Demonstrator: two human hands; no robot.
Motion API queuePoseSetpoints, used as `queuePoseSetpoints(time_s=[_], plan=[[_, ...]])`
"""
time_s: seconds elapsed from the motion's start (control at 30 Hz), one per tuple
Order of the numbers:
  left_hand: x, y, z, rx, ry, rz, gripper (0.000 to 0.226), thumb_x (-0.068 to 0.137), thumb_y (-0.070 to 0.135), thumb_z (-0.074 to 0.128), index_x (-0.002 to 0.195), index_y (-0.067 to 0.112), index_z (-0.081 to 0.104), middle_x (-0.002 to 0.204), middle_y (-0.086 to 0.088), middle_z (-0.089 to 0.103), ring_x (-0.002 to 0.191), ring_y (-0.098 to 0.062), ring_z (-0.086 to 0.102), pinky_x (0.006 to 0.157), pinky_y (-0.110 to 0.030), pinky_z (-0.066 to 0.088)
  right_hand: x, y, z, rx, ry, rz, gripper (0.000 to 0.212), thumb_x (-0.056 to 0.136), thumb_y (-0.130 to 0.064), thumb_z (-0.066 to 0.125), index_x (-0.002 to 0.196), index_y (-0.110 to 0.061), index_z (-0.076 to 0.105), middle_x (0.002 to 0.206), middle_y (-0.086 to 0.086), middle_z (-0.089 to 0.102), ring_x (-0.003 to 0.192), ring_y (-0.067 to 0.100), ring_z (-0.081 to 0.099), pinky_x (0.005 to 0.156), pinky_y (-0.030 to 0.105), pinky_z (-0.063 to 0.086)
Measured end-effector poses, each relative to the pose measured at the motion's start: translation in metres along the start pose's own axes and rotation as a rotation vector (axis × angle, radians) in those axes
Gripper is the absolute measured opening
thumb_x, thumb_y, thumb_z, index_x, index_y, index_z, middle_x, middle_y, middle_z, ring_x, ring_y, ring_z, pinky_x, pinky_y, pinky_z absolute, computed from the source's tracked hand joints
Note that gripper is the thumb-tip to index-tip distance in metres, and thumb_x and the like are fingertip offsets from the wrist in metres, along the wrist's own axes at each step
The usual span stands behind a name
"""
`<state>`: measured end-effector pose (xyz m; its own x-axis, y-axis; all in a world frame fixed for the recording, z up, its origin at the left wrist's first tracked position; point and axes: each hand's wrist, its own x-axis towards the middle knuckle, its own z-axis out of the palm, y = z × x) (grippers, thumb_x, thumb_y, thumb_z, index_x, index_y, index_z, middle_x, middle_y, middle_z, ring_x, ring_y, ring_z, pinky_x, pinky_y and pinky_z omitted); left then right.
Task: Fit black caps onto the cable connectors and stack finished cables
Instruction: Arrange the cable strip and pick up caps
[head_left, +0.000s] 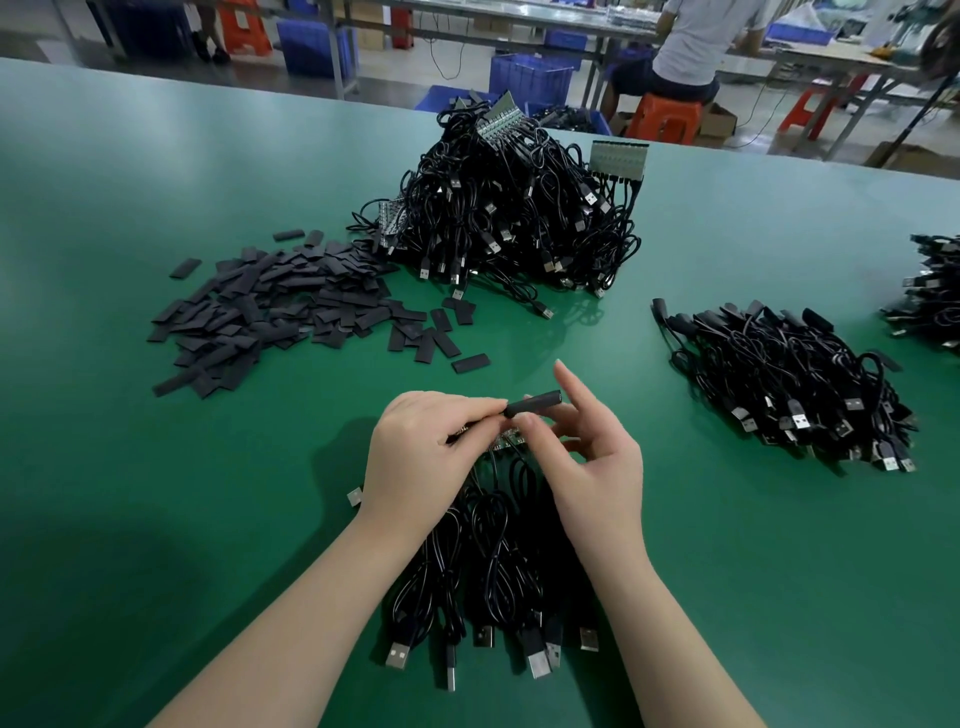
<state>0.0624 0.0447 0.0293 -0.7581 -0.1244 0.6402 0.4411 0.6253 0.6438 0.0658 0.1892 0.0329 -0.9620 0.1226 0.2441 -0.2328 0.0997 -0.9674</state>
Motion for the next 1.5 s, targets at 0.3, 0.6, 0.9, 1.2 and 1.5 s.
queuePoseSetpoints(time_s=[0.3,0.6,0.9,1.2,1.5], plan=[[0.000,0.000,0.000,-0.002,0.007,-0.026,0.015,0.075,0.021,0.075,0.089,0.018,0.080,0.081,0.008,0.075,0.084,-0.005,0.062,0.075,-0.040,0.055,0.002,0.002,-0.001,-0.073,-0.026,0.029,0.042,0.089,-0.025,0.072,0.116,-0.054,0.058,0.092,-0.023,0.074,0.094,-0.002,0.067,0.086,0.019,0.049],[0.001,-0.006,0.001,0.056,-0.156,-0.049,0.030,0.078,0.031,0.077,0.107,0.025,0.075,0.099,0.015,0.073,0.096,-0.001,0.062,0.091,-0.033,0.047,0.005,0.001,-0.002,0.059,-0.066,0.115,0.019,0.090,-0.015,0.070,0.078,-0.026,0.080,0.081,-0.003,0.077,0.078,0.007,0.070,0.070,0.014,0.051],[0.002,-0.005,0.001,0.110,-0.177,0.066,0.013,0.083,0.022,0.070,0.093,0.024,0.079,0.084,0.013,0.074,0.084,-0.009,0.068,0.079,-0.039,0.052,0.005,0.004,-0.002,0.099,-0.123,0.126,0.021,0.089,-0.013,0.072,0.082,-0.031,0.081,0.089,-0.006,0.078,0.088,0.006,0.072,0.076,0.013,0.051],[0.004,-0.007,-0.006,0.052,-0.107,0.009,0.038,0.097,0.043,0.047,0.128,0.027,0.062,0.125,0.023,0.055,0.120,0.017,0.042,0.104,-0.015,0.031,0.020,-0.015,-0.014,0.390,0.067,0.099,0.009,0.085,-0.021,0.068,0.079,-0.024,0.074,0.094,0.003,0.077,0.094,0.013,0.071,0.083,0.023,0.053],[0.004,-0.010,-0.003,0.040,-0.063,-0.011,0.028,0.096,0.027,0.049,0.113,0.021,0.071,0.110,0.021,0.062,0.106,0.010,0.052,0.098,-0.015,0.037,0.115,-0.055,-0.124,-0.602,0.522,-0.156,0.027,0.094,-0.037,0.056,0.103,-0.018,0.073,0.087,0.002,0.074,0.075,0.014,0.067,0.072,0.030,0.054]])
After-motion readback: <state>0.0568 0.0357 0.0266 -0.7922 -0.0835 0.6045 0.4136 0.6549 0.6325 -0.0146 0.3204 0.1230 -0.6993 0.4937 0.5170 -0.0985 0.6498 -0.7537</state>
